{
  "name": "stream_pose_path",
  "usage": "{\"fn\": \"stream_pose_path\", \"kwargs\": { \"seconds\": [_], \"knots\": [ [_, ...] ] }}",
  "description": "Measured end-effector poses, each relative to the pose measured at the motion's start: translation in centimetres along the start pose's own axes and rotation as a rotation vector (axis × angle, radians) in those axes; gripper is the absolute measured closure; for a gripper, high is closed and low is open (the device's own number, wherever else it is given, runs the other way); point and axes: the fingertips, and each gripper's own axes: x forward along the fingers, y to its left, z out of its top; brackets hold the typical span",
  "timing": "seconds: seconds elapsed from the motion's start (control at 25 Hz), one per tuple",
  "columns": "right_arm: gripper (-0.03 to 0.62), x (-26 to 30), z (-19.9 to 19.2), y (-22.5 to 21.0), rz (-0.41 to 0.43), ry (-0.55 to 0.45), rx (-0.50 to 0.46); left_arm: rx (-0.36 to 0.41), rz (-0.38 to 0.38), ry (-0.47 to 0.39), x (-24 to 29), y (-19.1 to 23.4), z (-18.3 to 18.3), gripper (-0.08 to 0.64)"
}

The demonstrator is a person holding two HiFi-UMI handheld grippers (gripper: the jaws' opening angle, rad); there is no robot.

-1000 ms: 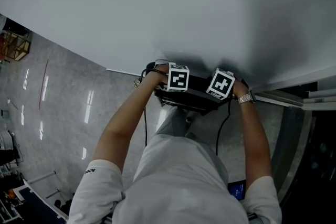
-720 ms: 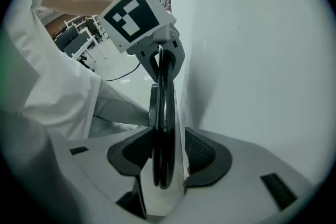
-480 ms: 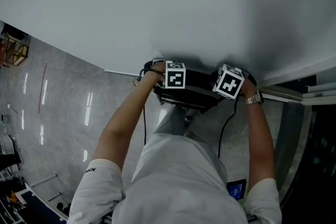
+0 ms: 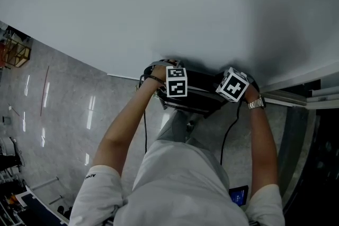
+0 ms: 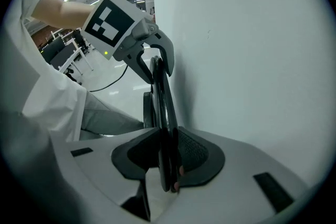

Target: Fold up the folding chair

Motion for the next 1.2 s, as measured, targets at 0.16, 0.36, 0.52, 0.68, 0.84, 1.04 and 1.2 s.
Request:
{"fn": "stream_pose_path", "kwargs": {
  "seconds": [0.16, 0.36, 0.52, 0.68, 0.84, 1.04, 1.2],
  "knots": [
    [0.486, -0.1, 0.2, -0.9, -0.058, -0.059, 0.048, -0.036, 0.056, 0.006, -0.3, 1.2, -0.1, 0.370],
    [0.486, 0.1, 0.3, -2.3, -0.122, -0.054, 0.071, -0.088, 0.084, -0.037, -2.1, 2.7, -0.1, 0.370],
    [0.485, 0.5, 0.6, -2.5, -0.133, -0.046, 0.118, -0.074, 0.105, -0.024, -2.7, 2.6, -0.5, 0.370],
    [0.485, 0.7, 0.5, -3.8, -0.218, -0.055, 0.170, -0.094, 0.102, -0.059, -3.3, 2.4, 0.0, 0.370],
    [0.486, 0.8, 0.4, -5.0, -0.336, -0.058, 0.215, -0.128, 0.069, -0.087, -2.9, 1.0, -0.1, 0.370],
    [0.486, 0.6, 0.0, -5.1, -0.371, -0.068, 0.263, -0.189, 0.036, -0.108, -1.5, -0.9, -0.1, 0.370],
    [0.485, 0.8, 0.2, -5.2, -0.371, -0.081, 0.288, -0.336, 0.060, -0.137, -1.5, -1.8, -0.6, 0.391]
  ]
}}
